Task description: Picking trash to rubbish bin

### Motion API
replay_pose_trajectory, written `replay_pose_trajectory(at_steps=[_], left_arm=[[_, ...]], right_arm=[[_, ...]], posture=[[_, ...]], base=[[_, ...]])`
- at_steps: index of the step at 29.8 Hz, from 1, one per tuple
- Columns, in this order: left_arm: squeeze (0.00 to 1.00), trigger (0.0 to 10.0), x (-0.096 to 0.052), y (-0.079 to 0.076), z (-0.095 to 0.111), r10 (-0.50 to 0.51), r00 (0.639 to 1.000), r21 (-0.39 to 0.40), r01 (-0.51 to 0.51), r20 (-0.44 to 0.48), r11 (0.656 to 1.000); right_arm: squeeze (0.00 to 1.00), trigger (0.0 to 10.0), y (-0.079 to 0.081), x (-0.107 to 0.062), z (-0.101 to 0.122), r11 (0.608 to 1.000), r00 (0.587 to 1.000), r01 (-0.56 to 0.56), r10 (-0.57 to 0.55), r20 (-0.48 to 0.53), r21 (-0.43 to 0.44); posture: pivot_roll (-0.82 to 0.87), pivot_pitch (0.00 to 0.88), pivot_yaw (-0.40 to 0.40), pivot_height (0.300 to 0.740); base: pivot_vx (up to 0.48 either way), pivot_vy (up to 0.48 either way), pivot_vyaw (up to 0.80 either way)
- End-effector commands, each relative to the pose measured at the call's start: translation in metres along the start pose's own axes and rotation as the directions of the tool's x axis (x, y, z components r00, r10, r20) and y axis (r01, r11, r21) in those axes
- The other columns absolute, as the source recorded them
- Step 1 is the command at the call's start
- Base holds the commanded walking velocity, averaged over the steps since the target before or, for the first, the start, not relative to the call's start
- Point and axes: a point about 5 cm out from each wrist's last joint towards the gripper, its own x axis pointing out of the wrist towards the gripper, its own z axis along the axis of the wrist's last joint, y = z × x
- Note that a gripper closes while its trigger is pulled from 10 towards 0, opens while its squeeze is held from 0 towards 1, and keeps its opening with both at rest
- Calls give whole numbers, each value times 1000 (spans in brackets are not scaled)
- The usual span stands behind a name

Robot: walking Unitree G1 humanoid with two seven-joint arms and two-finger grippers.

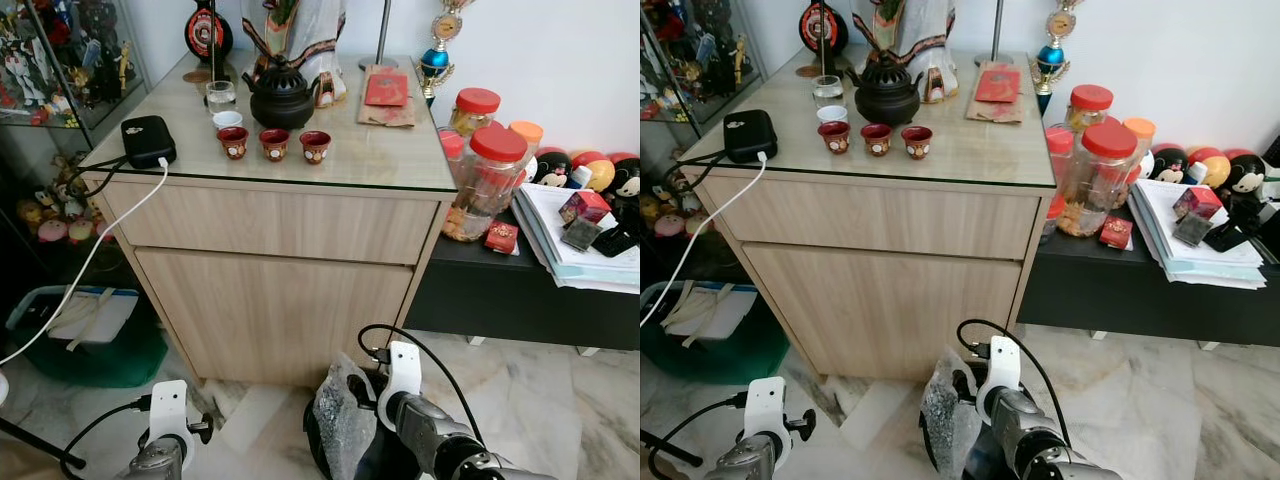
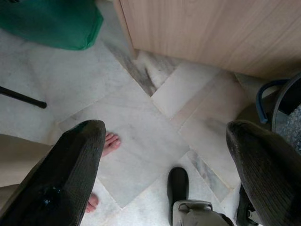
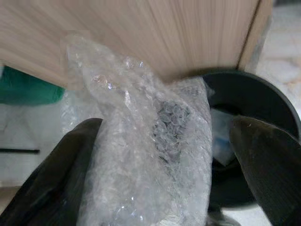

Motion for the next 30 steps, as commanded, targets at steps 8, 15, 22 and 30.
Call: replay_pose_trajectory(at_steps=[8,15,22,30], left_arm=[[0,10000,0,-1,1,-9,1000,8,9,-3,1000],[0,10000,0,-2,1,-10,1000,6,10,-2,1000],[0,10000,0,-2,1,-10,1000,4,10,0,1000],[0,10000,0,-3,-1,-8,1000,-4,8,-3,1000]], right_arm=[[0,10000,41,3,35,845,975,-100,188,117,-526],[0,10000,47,3,35,748,972,-115,221,82,-653],[0,10000,37,2,41,665,979,-84,193,62,-742],[0,10000,19,-3,73,677,982,10,132,134,-736]], posture=[[77,19,-55,740],[78,18,-54,740],[83,21,-60,740],[84,28,-68,740]], base=[[0,0,0],[0,0,0],[0,0,0],[0,0,0]])
